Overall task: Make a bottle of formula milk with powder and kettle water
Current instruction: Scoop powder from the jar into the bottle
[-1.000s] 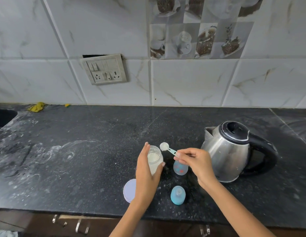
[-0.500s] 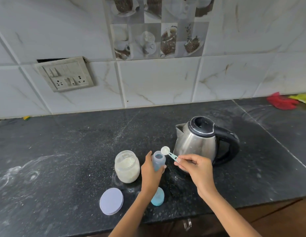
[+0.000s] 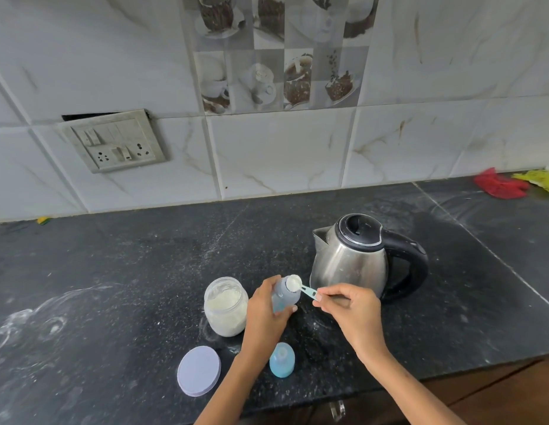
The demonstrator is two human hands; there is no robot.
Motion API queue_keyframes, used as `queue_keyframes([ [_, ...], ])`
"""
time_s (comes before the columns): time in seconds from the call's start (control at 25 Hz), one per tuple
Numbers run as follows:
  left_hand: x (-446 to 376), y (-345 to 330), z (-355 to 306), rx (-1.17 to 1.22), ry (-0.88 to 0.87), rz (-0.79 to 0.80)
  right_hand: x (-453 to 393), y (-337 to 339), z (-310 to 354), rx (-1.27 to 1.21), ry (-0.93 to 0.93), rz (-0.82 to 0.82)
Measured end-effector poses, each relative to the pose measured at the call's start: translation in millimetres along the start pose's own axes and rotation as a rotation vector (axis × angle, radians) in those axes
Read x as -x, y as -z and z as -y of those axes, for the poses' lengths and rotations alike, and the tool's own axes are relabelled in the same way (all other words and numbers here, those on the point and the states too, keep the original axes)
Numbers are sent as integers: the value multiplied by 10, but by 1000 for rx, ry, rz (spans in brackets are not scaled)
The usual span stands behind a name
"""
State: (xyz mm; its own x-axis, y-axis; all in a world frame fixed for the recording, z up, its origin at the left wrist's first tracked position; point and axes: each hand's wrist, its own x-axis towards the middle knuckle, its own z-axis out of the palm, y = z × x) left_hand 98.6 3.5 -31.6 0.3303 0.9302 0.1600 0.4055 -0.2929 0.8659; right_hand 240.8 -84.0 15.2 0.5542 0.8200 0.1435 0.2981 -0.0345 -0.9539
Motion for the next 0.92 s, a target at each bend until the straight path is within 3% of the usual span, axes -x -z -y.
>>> queue_keyframes([
  [0.16, 14, 28, -35, -3, -14, 1, -44, -19, 20, 280, 226, -32],
  [0.32, 30, 33, -33, 13, -25, 0, -93, -9, 69, 612, 600, 92],
  [0.44, 35, 37, -19, 43, -18, -18, -116, 54, 117, 693, 768, 117],
  [0.92, 1, 45, 42, 33, -56, 10, -171, 106, 43, 682, 854, 239],
])
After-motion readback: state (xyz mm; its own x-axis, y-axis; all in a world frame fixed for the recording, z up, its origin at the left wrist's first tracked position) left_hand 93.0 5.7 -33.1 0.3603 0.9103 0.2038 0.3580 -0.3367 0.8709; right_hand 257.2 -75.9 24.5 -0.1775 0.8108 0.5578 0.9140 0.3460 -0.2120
